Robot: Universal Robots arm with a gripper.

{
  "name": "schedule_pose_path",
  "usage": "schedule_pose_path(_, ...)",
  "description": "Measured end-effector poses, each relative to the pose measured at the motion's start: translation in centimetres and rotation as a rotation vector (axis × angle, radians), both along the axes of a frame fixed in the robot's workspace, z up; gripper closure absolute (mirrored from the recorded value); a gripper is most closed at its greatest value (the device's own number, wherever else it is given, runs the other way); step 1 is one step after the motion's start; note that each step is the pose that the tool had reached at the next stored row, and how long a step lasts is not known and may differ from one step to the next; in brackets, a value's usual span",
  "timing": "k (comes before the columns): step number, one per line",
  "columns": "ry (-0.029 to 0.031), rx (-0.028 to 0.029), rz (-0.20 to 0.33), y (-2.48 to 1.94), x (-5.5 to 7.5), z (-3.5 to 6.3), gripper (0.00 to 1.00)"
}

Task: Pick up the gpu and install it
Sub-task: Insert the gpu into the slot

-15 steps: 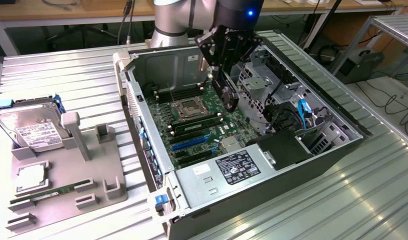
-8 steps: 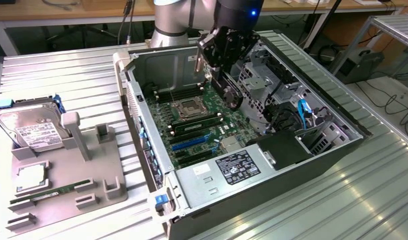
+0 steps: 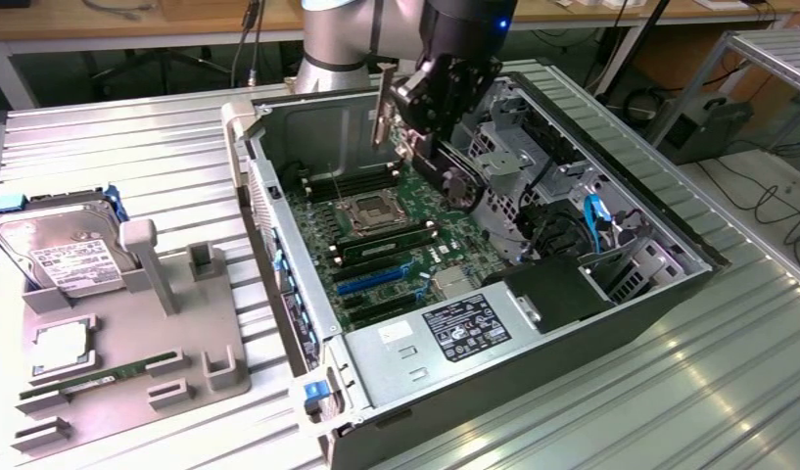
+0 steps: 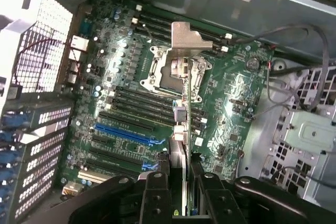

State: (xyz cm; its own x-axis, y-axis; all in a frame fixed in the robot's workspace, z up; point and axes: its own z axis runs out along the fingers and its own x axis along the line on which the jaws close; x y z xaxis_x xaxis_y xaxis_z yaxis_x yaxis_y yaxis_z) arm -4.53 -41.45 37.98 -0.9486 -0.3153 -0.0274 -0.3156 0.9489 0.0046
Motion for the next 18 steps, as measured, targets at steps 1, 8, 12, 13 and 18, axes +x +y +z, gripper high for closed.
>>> schedule_pose_path(1,0.0000,0.0001,0.017,0.00,0.00,0.00,0.74)
schedule_pose_path(8,0.0000,0.0001,0.153,0.00,0.00,-0.02,0.74)
schedule_pose_path(12,0.0000,0.0000,0.222,0.00,0.00,-0.02,0.74)
schedule_pose_path(13,0.0000,0.0000,0.236,0.00,0.00,-0.02,0.74)
schedule_pose_path(18,0.0000,0.0000,0.315,0.00,0.01,-0.02,0.74)
